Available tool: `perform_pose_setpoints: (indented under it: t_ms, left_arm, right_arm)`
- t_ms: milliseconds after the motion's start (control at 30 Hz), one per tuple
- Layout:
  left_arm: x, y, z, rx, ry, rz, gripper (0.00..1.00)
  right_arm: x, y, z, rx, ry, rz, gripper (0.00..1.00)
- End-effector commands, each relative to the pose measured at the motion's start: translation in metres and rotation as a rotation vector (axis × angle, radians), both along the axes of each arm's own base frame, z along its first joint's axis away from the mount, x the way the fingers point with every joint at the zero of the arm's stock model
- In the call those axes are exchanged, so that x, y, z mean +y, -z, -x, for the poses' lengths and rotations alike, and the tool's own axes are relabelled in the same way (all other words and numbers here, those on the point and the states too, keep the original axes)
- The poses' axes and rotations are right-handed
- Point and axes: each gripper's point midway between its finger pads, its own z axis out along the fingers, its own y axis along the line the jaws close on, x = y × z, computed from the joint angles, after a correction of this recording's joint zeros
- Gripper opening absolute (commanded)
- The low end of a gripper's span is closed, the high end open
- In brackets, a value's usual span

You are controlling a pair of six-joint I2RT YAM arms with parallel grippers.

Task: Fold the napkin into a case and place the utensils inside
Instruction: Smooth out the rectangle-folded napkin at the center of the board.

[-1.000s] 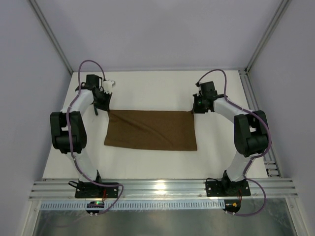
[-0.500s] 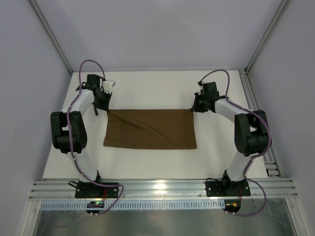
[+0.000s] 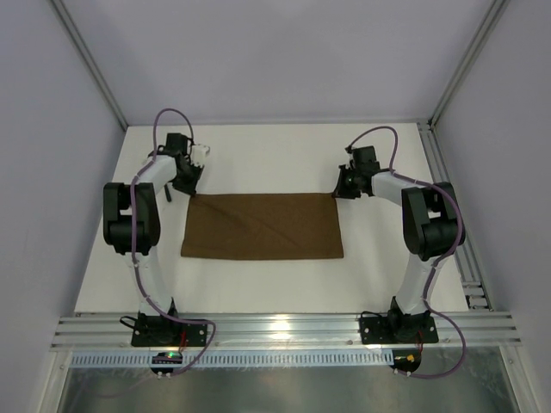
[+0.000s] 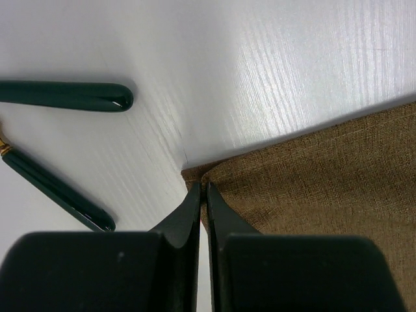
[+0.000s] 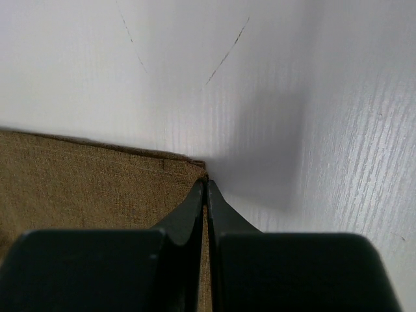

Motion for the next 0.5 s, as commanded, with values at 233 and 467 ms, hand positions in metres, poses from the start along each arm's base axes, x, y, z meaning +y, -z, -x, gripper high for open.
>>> perform_pose_setpoints:
  t_ms: [233,467]
  left_arm:
    - [0.002,-0.022,-0.027,-0.114,-0.014,-0.014,0.04]
    - [0.003,-0.023,-0.028,-0.119,-0.026,-0.022,0.03]
  right_arm:
    - [0.000,-0.059,-0.029,-0.175,0.020,-0.023,0.03]
    - [0.001,-0.046,-0.025,-0.138,0.010,-0.020,0.03]
